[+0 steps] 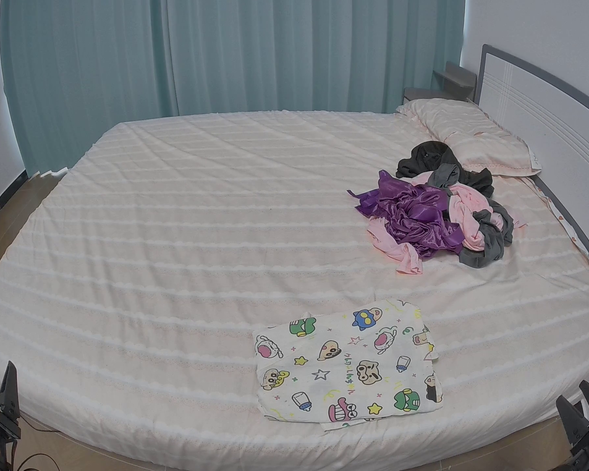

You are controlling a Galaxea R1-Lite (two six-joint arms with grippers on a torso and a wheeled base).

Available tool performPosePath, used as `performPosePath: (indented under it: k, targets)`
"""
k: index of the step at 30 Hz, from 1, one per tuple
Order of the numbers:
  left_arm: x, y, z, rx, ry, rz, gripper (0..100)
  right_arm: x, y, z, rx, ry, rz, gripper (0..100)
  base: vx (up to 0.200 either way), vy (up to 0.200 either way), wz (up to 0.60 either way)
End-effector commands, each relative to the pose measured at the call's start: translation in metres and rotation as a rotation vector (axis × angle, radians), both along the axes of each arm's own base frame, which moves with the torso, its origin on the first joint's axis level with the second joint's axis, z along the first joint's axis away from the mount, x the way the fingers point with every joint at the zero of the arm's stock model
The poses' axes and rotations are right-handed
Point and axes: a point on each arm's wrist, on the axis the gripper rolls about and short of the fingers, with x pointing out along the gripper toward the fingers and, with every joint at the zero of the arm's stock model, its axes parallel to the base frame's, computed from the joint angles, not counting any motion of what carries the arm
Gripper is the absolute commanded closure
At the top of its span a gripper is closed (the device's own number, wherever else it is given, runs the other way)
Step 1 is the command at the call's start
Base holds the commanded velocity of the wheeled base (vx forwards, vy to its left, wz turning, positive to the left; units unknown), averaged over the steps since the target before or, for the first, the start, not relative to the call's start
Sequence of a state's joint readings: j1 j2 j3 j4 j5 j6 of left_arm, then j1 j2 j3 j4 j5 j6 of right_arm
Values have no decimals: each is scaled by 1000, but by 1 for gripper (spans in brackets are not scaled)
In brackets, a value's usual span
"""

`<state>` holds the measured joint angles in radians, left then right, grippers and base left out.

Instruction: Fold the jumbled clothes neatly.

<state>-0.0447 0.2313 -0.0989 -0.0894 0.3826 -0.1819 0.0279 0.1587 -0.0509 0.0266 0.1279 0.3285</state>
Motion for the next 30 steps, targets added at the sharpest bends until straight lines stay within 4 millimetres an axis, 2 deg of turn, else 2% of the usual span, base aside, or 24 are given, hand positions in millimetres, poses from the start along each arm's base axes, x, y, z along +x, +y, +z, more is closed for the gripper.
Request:
performPosePath:
  k: [1,6,9,10,15,18,21,24,25,29,30]
  targets:
    - [-16,-1,-15,56,-65,90,0,-12,0,-4,-31,-121,-7,0,0,0,0]
    - [-12,-1,-33,74,1,117,0,-13,0,-6,-135,-166,-20,0,0,0,0]
    - [-13,2,-33,77,5,240,0,-13,-1,-6,-191,-167,-82,0,0,0,0]
    - [-14,3,-33,80,8,284,0,-13,-3,-6,-259,-162,-140,0,0,0,0]
    - [-14,4,-32,121,24,337,0,-13,-5,-6,-446,-156,-213,0,0,0,0]
    - [-14,4,-32,163,49,334,0,-13,-4,-6,-445,-158,-201,0,0,0,0]
    - [-14,3,-33,171,63,357,0,-13,-2,-7,-339,-158,-120,0,0,0,0]
    - [-13,1,-32,199,107,417,0,-12,-1,-6,-317,-132,-79,0,0,0,0]
    - [-12,0,-32,208,114,398,0,-10,-1,-6,-318,-119,-75,0,0,0,0]
    - [-10,-5,-33,209,75,113,0,-10,0,-7,-311,-132,38,0,0,0,0]
    - [-10,-5,-33,208,74,110,0,-10,0,-7,-311,-141,51,0,0,0,0]
